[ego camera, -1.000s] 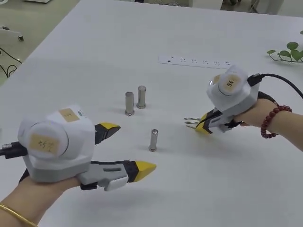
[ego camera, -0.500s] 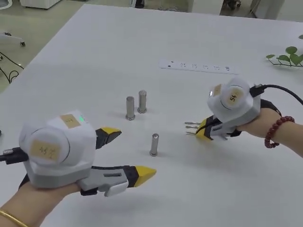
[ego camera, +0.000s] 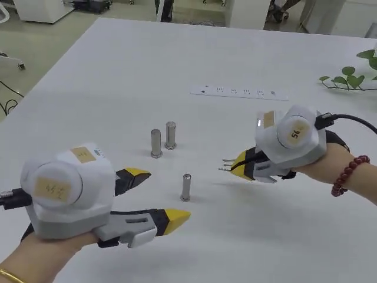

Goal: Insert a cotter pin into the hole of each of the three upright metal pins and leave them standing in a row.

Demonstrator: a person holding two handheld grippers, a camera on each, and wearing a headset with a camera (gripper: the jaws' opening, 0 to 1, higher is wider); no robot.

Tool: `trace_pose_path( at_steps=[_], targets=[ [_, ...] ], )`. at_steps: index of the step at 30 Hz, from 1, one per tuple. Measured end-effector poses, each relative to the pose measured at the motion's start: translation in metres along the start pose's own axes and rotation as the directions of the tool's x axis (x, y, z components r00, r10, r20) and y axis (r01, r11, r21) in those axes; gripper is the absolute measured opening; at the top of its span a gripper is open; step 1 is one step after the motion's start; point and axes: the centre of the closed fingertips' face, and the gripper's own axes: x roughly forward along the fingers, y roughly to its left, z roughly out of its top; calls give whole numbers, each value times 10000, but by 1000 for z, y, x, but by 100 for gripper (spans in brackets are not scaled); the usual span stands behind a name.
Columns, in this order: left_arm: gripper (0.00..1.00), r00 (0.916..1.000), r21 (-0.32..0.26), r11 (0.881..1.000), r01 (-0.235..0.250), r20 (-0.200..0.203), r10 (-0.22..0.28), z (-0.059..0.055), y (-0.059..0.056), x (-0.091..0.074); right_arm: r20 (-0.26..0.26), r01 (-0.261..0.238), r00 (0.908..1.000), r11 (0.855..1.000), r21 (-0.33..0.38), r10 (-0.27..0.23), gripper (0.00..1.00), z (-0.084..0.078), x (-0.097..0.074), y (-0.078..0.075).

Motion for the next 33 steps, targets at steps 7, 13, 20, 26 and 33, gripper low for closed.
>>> trace_pose_path(
  at_steps=[7,13,20,26,33],
  targets=[
    [51,9998,-200,9996,191,70,-189,6,-4,1,797,181,9967,9988,-460,-143,1,26,-12,12],
    [42,9989,-221,9987,455,87,-453,10,-12,4,1254,306,9919,9955,-899,-192,1,44,-22,25],
    [35,9973,-229,9970,737,-5,-737,11,-20,7,1489,392,9887,9897,-1378,-184,2,55,-28,40],
    [27,9940,-805,9908,1093,198,-1080,16,-28,9,1612,435,9868,9836,-1751,-149,2,60,-31,50],
    [22,9907,-1543,9788,1345,391,-1299,20,-30,11,1780,527,9839,9796,-1938,-177,2,66,-33,57]
  ],
)
